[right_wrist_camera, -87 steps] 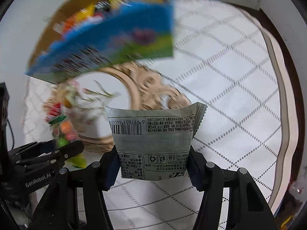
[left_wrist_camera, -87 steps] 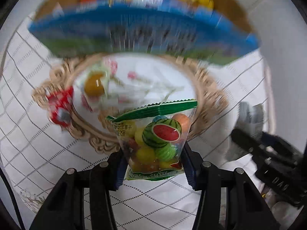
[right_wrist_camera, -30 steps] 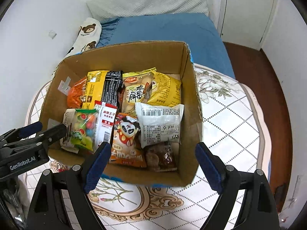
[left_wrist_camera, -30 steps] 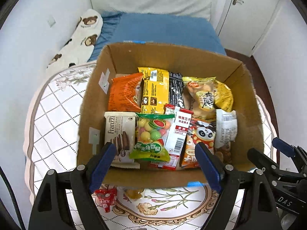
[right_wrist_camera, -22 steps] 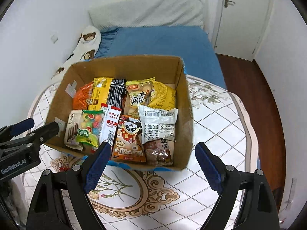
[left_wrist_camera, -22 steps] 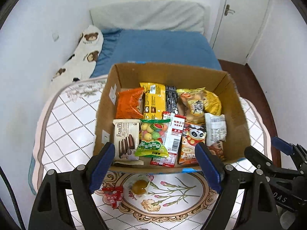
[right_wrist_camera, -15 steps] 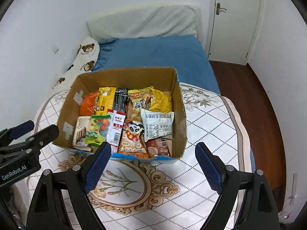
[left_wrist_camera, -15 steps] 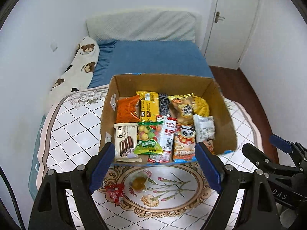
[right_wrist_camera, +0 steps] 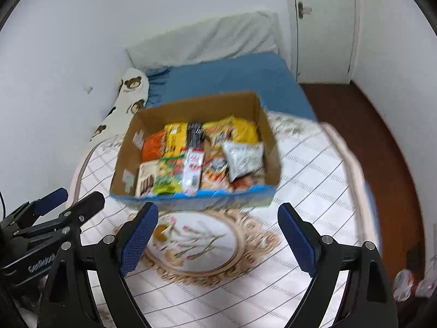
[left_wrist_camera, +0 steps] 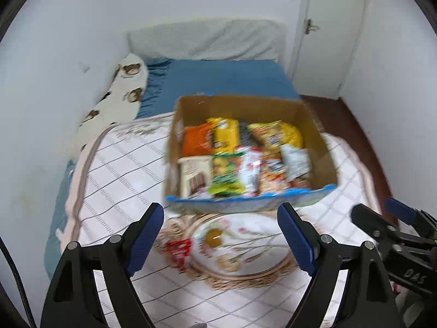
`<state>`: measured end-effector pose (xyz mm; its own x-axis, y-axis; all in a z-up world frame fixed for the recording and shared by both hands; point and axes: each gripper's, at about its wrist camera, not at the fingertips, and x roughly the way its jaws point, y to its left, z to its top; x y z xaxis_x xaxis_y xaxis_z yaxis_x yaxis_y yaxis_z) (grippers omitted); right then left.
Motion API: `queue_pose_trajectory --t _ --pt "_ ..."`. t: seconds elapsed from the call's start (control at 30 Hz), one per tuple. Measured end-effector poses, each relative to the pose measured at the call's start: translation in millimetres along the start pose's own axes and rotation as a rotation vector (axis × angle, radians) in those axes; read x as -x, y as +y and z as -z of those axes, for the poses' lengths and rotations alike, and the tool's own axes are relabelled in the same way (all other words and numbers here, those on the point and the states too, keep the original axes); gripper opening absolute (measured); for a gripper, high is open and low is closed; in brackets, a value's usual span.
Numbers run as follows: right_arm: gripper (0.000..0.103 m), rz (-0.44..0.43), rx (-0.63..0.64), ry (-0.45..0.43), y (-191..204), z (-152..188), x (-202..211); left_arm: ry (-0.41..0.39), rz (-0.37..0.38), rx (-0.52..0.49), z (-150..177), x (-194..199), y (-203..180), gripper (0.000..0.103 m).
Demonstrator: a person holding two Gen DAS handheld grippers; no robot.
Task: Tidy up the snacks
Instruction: 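Move both open tools back over the last snacks on the bed, then grasp the small red packet with the left tool while the right tool grasps the yellow egg-yolk pastry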
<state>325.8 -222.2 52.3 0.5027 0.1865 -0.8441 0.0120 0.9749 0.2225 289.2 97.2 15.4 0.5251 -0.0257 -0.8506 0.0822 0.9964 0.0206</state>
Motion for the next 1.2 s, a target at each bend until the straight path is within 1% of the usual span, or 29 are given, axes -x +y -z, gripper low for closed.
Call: queue_pose_trajectory --t 0.07,0.13,0.2,0.27,0.33,0.37,0.43,0.5,0.53,0.6,0.7,0.77,0.83,0.87,0.9,0.97,1.03,1.17,1.2 --pt "0.091 -0.022 -0.008 0.039 6 11 -14 0.034 -0.043 0.013 9 -14 17 0.085" --pt "0.091 -0.048 -0.008 0.089 14 21 -34 0.096 -0.082 0.036 20 -36 38 0.085" --pt "0.091 -0.075 -0.006 0.155 26 32 -62 0.159 -0.107 0.064 30 -58 59 0.085" --pt "0.091 -0.108 -0.02 0.211 35 40 -89 0.203 -0.128 0.082 40 -77 74 0.085" --pt "0.091 -0.125 -0.029 0.244 44 48 -116 0.249 -0.151 0.095 48 -98 87 0.085" --pt "0.091 -0.134 -0.035 0.263 48 51 -128 0.28 -0.154 0.102 54 -111 94 0.085" --pt "0.089 -0.161 -0.057 0.303 56 56 -156 0.34 -0.133 0.12 64 -134 102 0.085" --pt "0.074 -0.177 -0.062 0.349 67 63 -188 0.397 -0.106 0.131 73 -154 108 0.085" --pt "0.073 -0.183 -0.068 0.365 70 65 -199 0.411 -0.099 0.135 75 -157 109 0.085" --pt "0.072 -0.195 -0.092 0.386 78 69 -223 0.436 -0.09 0.133 83 -167 112 0.085" --pt "0.072 -0.208 -0.12 0.403 88 71 -249 0.462 -0.093 0.136 93 -176 117 0.085" --pt "0.072 -0.198 -0.12 0.421 98 72 -270 0.479 -0.097 0.139 98 -181 120 0.085" --pt "0.06 -0.153 -0.086 0.41 108 75 -280 0.496 -0.092 0.143 102 -185 122 0.085" --pt "0.048 -0.122 -0.046 0.407 114 77 -283 0.499 -0.086 0.143 102 -186 122 0.085" --pt "0.045 -0.104 -0.013 0.409 118 81 -284 0.499 -0.076 0.142 103 -186 121 0.085" --pt "0.045 -0.099 0.02 0.407 120 85 -281 0.498 -0.057 0.132 103 -188 116 0.085" --pt "0.045 -0.073 0.044 0.414 117 90 -276 0.505 -0.025 0.122 103 -189 109 0.085" --pt "0.045 -0.034 0.021 0.426 92 100 -262 0.532 0.044 0.132 101 -197 97 0.085" --pt "0.045 -0.021 0.008 0.429 84 102 -260 0.542 0.075 0.144 100 -199 94 0.085"
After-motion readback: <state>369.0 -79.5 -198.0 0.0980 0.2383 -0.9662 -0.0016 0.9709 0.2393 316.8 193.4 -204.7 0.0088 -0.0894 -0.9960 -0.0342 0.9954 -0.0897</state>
